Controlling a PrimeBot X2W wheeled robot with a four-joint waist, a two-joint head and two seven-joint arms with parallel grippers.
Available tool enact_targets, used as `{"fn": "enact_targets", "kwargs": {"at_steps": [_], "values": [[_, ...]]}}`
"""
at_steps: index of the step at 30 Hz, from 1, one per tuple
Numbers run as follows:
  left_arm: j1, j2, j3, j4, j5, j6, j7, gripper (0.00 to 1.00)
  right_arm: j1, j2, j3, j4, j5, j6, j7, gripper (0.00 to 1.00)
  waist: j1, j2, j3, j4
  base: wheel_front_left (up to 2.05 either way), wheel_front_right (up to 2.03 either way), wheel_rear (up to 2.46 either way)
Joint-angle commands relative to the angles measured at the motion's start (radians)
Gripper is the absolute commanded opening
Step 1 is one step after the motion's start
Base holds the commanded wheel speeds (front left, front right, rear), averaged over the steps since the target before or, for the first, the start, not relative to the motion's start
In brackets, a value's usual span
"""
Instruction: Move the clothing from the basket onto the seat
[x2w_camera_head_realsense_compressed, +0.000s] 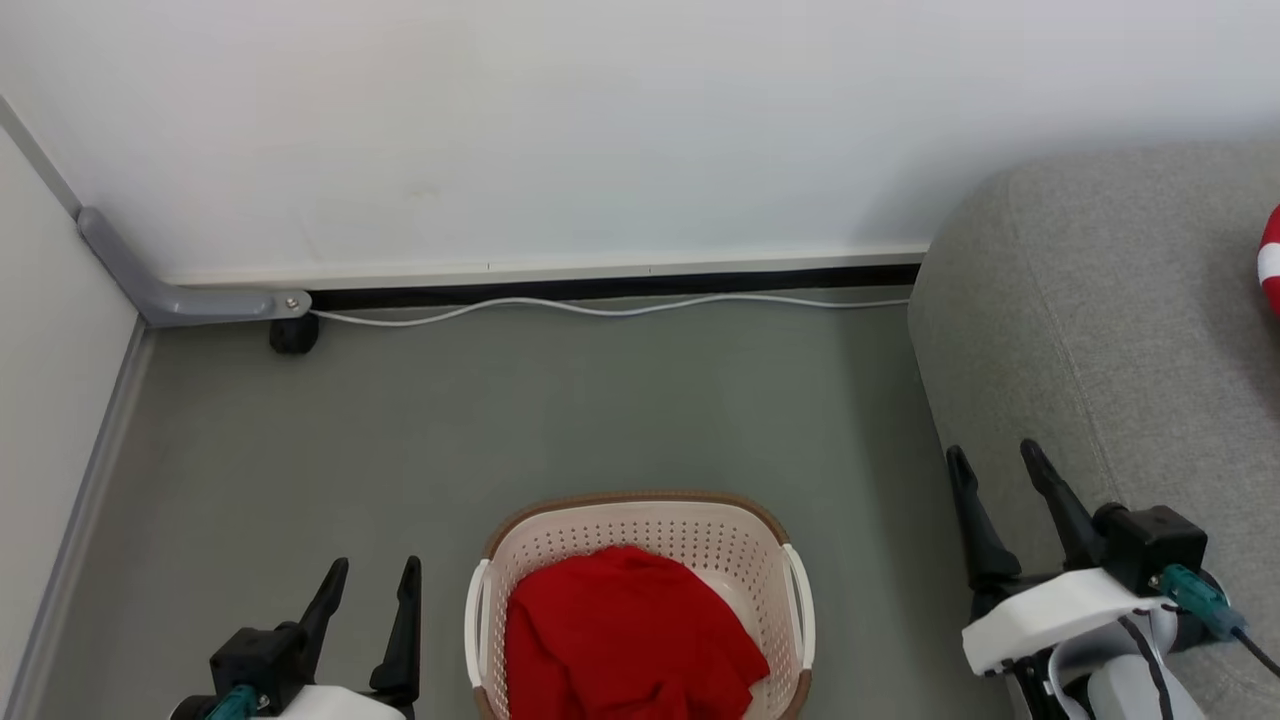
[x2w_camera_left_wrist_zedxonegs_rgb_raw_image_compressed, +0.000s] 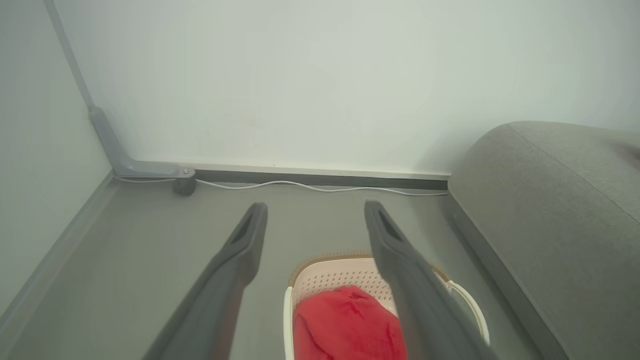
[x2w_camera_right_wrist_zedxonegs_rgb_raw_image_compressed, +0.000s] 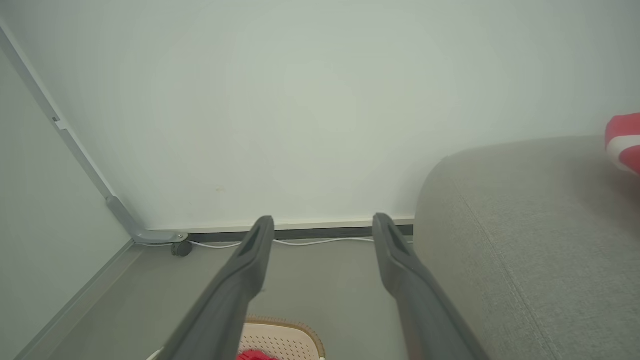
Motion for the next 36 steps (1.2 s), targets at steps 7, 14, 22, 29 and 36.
{"fn": "enact_targets", "kwargs": {"at_steps": [7,14,22,29,36], "values": [[-0.094,0.007,-0.013,0.01,-0.026,-0.004,-0.006,1.0,-0.098,0.004,0.01,-0.067,-0.032,0.001,-0.012,1.0,0.0,0.0,0.134,-0.005,0.0,0.0,0.0],[-0.179,0.007,-0.083,0.058,-0.058,-0.004,-0.006,1.0,-0.181,0.013,0.006,-0.109,-0.056,0.001,-0.012,1.0,0.0,0.0,0.281,-0.013,0.0,0.0,0.0],[-0.313,0.007,-0.195,0.164,-0.092,-0.004,-0.006,1.0,-0.286,0.02,0.02,-0.14,-0.079,0.001,-0.012,1.0,0.0,0.0,0.445,-0.038,0.0,0.0,0.0],[-0.437,0.007,-0.315,0.296,-0.121,-0.004,-0.006,1.0,-0.357,0.023,0.036,-0.159,-0.084,0.001,-0.012,1.0,0.0,0.0,0.561,-0.069,0.0,0.0,0.0],[-0.557,0.007,-0.417,0.426,-0.131,-0.004,-0.006,1.0,-0.4,0.023,0.058,-0.181,-0.067,0.001,-0.012,1.0,0.0,0.0,0.649,-0.096,0.0,0.0,0.0]]}}
